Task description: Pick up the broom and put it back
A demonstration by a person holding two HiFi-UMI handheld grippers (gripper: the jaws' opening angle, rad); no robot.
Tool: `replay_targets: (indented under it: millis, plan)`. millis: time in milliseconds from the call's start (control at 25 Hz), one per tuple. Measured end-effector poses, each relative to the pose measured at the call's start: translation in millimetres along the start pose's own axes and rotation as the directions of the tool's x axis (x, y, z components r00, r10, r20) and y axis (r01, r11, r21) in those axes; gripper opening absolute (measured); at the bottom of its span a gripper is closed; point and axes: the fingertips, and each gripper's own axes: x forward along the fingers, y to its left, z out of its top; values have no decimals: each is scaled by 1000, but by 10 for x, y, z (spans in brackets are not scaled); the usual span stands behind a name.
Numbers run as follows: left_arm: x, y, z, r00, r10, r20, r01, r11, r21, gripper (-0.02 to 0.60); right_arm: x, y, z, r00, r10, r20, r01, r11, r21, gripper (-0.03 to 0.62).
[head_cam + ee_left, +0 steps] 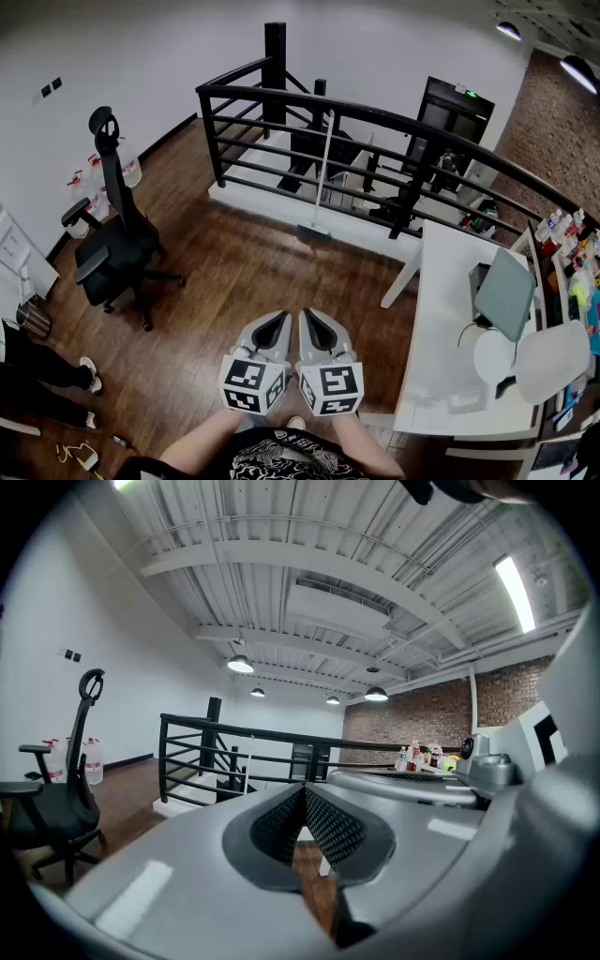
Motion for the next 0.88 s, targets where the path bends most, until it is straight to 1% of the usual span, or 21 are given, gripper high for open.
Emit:
replay_targets:
  millis: [280,560,720,880]
  plan:
    - [206,5,30,1000,12,7,-12,1000,1,3,125,-172,-12,1000,12,-7,-12,1000,-5,0]
    - [565,156,18,1000,7,13,-7,1000,-15,3,424,-392,-82,1000,5,-19,-5,1000,-8,5]
    - [874,351,51,1000,1,13,0,1000,-25,3,741,-574,-102,1000,-8,-30,8,1000,-15,5]
    - [1216,701,172,1000,1,15,-1,999,-35,4,1195,-714,-91,999,-19,-46,18,1000,-19,5]
